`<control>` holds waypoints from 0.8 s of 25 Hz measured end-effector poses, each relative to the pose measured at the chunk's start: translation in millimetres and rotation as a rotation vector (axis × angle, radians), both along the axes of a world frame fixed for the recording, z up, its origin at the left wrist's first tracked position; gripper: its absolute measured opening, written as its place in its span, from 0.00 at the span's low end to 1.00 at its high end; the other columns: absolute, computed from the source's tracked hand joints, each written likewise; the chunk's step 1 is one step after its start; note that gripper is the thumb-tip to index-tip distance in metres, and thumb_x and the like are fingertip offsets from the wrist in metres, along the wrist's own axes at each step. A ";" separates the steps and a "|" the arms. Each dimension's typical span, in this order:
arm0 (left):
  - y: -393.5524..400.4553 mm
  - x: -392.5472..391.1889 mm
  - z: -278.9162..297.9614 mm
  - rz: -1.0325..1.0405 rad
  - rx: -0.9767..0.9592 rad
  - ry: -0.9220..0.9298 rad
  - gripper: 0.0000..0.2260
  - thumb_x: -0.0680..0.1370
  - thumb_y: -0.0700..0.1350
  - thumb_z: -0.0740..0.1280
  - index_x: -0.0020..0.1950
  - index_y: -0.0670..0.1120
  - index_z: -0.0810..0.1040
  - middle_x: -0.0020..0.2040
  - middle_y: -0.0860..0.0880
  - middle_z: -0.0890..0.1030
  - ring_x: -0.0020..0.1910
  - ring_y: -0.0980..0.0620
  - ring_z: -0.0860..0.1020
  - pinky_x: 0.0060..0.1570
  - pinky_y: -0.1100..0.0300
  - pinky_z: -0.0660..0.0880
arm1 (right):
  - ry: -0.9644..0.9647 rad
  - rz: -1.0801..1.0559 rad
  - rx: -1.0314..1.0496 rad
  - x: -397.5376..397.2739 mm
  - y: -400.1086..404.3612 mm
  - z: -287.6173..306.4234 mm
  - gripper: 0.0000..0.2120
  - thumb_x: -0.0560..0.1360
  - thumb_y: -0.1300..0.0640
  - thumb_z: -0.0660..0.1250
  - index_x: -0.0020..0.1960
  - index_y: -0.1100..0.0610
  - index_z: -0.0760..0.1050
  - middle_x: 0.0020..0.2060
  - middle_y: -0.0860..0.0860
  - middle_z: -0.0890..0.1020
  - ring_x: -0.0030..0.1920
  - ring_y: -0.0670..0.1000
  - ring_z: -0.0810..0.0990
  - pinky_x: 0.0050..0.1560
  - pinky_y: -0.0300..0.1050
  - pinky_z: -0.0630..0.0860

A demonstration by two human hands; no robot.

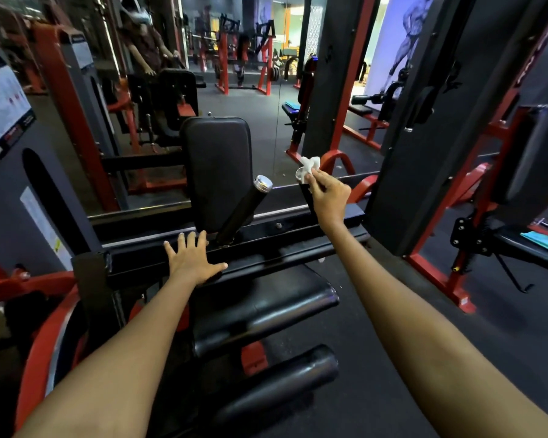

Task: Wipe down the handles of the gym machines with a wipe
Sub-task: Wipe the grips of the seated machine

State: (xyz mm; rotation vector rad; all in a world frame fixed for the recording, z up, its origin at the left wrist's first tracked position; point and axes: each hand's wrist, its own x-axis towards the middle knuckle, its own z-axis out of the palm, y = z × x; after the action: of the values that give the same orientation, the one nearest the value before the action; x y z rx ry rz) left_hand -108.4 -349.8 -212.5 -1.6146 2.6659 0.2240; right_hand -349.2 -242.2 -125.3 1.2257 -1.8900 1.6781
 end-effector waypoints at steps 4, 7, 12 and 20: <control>29.4 -15.9 10.3 0.116 0.078 0.047 0.45 0.73 0.65 0.65 0.78 0.43 0.47 0.78 0.43 0.45 0.77 0.41 0.43 0.73 0.42 0.44 | -0.037 -0.004 0.227 -16.7 15.4 -10.1 0.08 0.72 0.64 0.69 0.35 0.66 0.79 0.28 0.58 0.79 0.30 0.51 0.75 0.33 0.45 0.67; 76.9 -54.4 12.4 0.190 0.031 0.038 0.41 0.74 0.64 0.65 0.77 0.42 0.53 0.78 0.41 0.49 0.76 0.40 0.46 0.73 0.42 0.47 | -0.063 0.075 0.398 -35.4 45.2 -17.8 0.07 0.72 0.60 0.70 0.37 0.64 0.81 0.32 0.59 0.82 0.35 0.56 0.80 0.38 0.47 0.71; 155.0 -128.5 11.3 0.173 0.116 -0.050 0.35 0.73 0.65 0.64 0.72 0.45 0.65 0.71 0.44 0.60 0.70 0.43 0.61 0.70 0.45 0.58 | -0.238 0.021 0.472 -78.1 119.0 -39.6 0.16 0.76 0.54 0.64 0.32 0.60 0.70 0.34 0.56 0.77 0.38 0.55 0.75 0.37 0.43 0.63; 260.1 -236.6 2.2 -0.108 0.131 -0.029 0.30 0.74 0.62 0.65 0.69 0.44 0.70 0.70 0.43 0.63 0.69 0.44 0.63 0.66 0.50 0.61 | -0.392 0.030 0.457 -153.2 237.8 -56.6 0.12 0.74 0.58 0.65 0.35 0.60 0.67 0.29 0.52 0.72 0.29 0.45 0.68 0.27 0.31 0.66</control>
State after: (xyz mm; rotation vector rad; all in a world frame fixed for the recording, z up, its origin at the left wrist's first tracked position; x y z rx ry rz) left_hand -345.0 -89.7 -210.4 -1.4220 2.6448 0.3621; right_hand -502.4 -4.5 -182.0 1.1364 -2.6149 1.6478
